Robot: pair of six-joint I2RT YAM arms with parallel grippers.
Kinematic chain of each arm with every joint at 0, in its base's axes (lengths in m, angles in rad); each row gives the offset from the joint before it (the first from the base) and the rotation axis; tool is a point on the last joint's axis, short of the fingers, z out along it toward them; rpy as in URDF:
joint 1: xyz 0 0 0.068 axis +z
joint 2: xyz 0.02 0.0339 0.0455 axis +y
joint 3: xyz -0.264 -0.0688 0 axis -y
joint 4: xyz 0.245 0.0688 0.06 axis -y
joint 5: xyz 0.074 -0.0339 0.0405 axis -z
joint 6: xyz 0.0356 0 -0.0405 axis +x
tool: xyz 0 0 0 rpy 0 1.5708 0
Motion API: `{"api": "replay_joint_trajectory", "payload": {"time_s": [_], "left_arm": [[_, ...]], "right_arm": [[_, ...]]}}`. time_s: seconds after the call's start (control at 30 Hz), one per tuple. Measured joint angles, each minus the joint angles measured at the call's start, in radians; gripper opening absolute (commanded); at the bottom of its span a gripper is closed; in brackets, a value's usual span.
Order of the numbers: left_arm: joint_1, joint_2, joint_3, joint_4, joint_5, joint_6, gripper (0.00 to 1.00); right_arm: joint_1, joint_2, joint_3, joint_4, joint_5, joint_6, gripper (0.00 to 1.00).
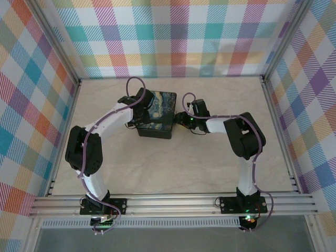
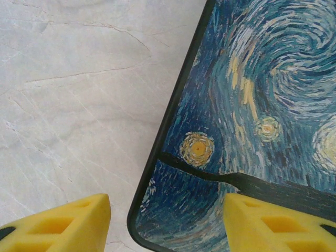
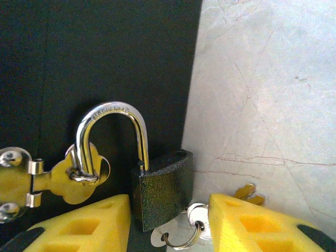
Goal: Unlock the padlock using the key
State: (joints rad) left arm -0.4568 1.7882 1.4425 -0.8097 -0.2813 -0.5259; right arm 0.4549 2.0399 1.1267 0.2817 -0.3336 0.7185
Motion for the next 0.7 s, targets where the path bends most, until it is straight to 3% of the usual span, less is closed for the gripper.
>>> {"api": "replay_joint_trajectory", "payload": {"time_s": [0.33, 0.7], "left_arm": [[0.003, 0.006, 0.0, 0.0, -0.007, 0.004, 0.57], [0.008, 0.006, 0.0, 0.0, -0.013, 0.021, 0.57]], "right_arm": [[0.004, 0.026, 0.027, 0.013, 0.011, 0.0, 0.26], [0.0, 0.008, -0.015, 0.081, 0.044, 0.003, 0.2]]}}
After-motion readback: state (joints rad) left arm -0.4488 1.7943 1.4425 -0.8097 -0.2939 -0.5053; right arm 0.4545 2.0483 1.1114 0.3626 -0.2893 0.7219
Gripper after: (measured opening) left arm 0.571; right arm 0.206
